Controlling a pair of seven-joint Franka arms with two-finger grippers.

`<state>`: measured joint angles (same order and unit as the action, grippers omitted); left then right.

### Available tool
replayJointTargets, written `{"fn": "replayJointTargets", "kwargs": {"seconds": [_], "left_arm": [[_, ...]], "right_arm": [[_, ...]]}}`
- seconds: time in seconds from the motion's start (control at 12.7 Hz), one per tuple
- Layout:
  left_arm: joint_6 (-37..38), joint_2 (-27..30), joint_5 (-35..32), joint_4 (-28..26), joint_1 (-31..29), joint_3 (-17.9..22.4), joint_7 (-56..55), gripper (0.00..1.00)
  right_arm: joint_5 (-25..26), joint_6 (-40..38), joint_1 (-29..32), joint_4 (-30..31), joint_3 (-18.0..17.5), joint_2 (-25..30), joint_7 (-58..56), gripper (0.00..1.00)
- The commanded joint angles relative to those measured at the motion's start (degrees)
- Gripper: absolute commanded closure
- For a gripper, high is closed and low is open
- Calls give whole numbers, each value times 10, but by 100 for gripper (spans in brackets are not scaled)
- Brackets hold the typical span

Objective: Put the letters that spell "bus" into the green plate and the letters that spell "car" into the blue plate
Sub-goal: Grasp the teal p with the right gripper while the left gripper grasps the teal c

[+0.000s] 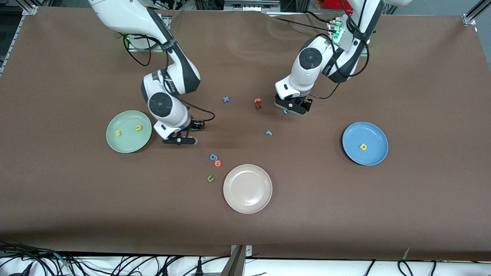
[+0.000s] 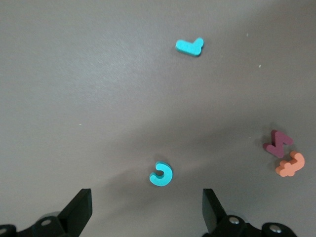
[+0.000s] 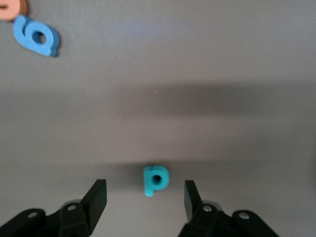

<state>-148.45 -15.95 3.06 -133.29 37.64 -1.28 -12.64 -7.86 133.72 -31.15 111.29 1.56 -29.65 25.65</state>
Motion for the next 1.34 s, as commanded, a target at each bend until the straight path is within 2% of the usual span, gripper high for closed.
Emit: {"fn": "replayJointTargets", "kwargs": {"seconds": [0.0, 0.47, 0.63, 0.71, 0.86, 0.94, 1.02, 1.26], "left_arm": [[-9, -18, -15, 0, 3, 5, 2, 2], [-16, -56, -16, 13, 15, 5, 3, 10], [-32, -56, -45, 13, 16, 5, 11, 10], [-43, -56, -71, 13, 15, 5, 12, 10], [-53, -58, -83, 13, 16, 5, 12, 9], [-54, -62, -84, 13, 16, 5, 12, 9], [-57, -66, -83, 13, 16, 5, 12, 10], [-70, -76, -83, 12, 23, 5, 11, 12]], "right_arm": [[-8, 26, -5, 17, 3, -4, 8, 40], [-6, 29, -12, 27, 5, -13, 9, 45], [-1, 29, -11, 28, 5, -15, 8, 50], [-1, 29, -11, 28, 5, -17, 8, 55], [0, 28, -11, 26, 5, -17, 8, 84], [0, 27, -11, 24, 6, -16, 7, 92], [0, 23, -11, 22, 6, -13, 5, 95], [20, -15, -10, 12, 33, 12, -19, 95]]}}
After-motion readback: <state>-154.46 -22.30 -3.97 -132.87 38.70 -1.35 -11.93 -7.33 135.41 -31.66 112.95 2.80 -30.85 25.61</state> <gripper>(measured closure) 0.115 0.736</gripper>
